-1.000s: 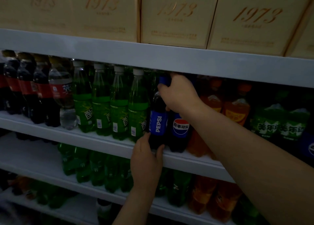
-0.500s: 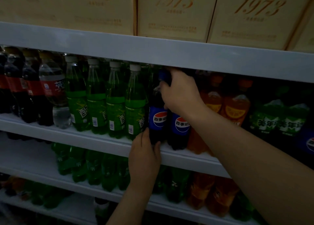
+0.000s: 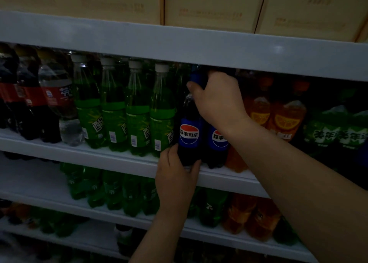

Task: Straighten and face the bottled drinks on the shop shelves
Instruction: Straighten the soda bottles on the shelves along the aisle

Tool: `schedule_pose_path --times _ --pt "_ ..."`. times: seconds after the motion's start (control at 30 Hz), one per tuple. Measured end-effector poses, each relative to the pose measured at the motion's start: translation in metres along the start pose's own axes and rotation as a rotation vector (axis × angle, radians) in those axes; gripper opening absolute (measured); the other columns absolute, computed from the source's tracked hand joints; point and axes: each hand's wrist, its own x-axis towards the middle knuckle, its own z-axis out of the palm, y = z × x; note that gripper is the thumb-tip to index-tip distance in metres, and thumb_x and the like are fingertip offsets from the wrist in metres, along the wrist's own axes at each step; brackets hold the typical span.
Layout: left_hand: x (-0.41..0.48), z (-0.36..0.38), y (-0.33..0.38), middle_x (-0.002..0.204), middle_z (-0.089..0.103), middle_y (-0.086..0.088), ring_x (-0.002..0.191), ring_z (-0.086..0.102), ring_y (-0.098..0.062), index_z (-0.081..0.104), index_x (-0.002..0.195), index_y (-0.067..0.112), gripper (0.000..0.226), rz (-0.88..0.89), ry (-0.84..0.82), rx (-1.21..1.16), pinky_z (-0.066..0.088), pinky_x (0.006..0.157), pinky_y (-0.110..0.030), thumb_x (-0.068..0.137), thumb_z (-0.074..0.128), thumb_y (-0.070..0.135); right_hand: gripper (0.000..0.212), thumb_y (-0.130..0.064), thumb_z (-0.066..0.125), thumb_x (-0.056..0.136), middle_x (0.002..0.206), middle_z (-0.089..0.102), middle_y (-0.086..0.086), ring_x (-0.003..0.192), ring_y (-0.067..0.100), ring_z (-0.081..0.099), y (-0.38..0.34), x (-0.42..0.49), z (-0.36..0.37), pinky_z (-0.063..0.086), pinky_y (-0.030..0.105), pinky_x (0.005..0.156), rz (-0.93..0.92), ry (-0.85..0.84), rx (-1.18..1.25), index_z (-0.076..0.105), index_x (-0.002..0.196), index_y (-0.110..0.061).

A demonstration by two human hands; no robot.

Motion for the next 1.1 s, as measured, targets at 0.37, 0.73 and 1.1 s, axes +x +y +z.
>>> schedule_pose_path --times 0.37,0.73,1.1 --pt "0.002 -0.003 0.007 0.121 0.056 -0.001 0.108 0.049 -0.012 0.054 0.121 0.012 0.062 -0.032 -0.151 0.064 0.037 0.091 -0.013 0.078 0.036 0.054 0.045 -0.022 0.045 0.098 0.141 0.045 0.009 0.125 0.018 0.044 -0.014 -0.045 0.033 0.035 0.025 0.101 -0.204 -0.039 0.139 0.040 0.140 -0.007" --pt "0.082 -0.115 -0.036 0.086 0.064 0.003 0.072 0.057 -0.005 0.066 0.102 0.015 0.025 0.014 0.146 -0.017 0.046 0.063 -0.019 0.083 0.065 0.031 0.011 -0.030 0.047 0.096 0.080 0.058 -0.002 0.068 0.017 0.062 -0.050 -0.005 0.056 0.057 0.041 0.065 0.150 -0.131 0.406 0.053 0.098 -0.021" --pt "0.198 -0.120 -0.015 0.098 0.059 -0.007 0.086 0.058 -0.021 0.056 0.104 0.011 0.052 0.143 -0.129 -0.004 0.052 0.068 -0.034 0.077 0.070 0.054 0.035 -0.042 0.064 0.085 0.091 0.061 -0.002 0.075 0.006 0.056 -0.063 -0.007 0.076 0.042 0.020 0.056 0.240 0.151 0.083 0.061 0.105 -0.013"
